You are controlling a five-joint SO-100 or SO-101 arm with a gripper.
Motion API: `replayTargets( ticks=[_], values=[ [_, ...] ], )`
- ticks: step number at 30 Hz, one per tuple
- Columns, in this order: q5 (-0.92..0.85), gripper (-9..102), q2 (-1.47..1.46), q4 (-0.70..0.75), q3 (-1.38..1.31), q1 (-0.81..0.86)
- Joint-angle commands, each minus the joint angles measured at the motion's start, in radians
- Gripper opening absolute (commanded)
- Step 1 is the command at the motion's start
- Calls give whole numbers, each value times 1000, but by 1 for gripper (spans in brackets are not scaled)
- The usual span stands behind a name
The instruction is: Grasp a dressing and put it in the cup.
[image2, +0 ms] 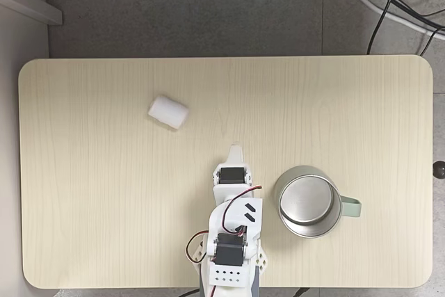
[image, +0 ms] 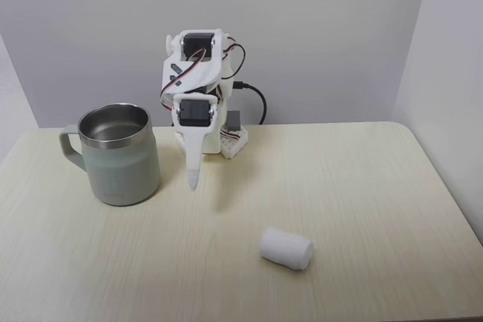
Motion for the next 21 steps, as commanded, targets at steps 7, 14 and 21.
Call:
replayTargets(
  ticks=[7,14,21],
  values=[
    [52,0,3,-94,-23,8],
    [60,0,3,-94,-23,9],
    [115,0,3,-60,40,-3]
  ],
)
